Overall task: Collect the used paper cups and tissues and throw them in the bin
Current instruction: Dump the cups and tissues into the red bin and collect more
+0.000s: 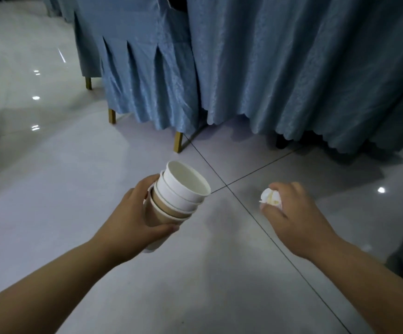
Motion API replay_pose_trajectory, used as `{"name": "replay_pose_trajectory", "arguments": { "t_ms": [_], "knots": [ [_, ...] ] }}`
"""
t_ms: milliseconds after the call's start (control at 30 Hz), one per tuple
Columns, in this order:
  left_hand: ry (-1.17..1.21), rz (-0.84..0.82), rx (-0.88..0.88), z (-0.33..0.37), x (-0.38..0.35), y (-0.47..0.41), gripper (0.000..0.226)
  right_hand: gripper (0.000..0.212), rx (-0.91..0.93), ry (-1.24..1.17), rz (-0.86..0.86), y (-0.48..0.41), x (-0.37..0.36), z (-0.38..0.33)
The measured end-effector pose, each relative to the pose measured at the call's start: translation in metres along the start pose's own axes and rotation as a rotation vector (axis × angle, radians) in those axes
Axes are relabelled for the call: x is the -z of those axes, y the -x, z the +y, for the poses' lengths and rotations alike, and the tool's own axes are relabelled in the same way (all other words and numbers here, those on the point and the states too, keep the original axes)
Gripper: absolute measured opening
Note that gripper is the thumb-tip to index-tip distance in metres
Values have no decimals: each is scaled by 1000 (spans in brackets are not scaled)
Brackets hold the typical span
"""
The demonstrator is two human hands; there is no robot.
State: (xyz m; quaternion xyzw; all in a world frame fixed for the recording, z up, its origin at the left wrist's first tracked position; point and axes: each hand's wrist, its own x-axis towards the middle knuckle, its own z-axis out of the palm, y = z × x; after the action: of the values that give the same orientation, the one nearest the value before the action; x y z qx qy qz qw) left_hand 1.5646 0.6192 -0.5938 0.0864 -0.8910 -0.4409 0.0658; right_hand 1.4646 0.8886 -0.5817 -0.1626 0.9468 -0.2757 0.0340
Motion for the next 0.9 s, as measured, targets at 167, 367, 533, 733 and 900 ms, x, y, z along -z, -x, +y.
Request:
{"name": "replay_pose_trajectory", "arguments": {
  "t_ms": [167,367,533,733,900],
  "knots": [
    [67,42,4,-58,44,27,81,31,12,-96,4,-5,-66,-75],
    [81,120,150,-76,143,60,86,34,112,-24,-105,-9,-85,-192],
    [150,213,260,-33,239,99,79,29,155,-62,-215,-18,-42,-302],
    [253,322,360,41,362,134,75,24,220,-146,-343,-15,30,-441],
    [358,413,489,78,459,175,75,19,183,-180,-481,3,71,-556]
  ]
}}
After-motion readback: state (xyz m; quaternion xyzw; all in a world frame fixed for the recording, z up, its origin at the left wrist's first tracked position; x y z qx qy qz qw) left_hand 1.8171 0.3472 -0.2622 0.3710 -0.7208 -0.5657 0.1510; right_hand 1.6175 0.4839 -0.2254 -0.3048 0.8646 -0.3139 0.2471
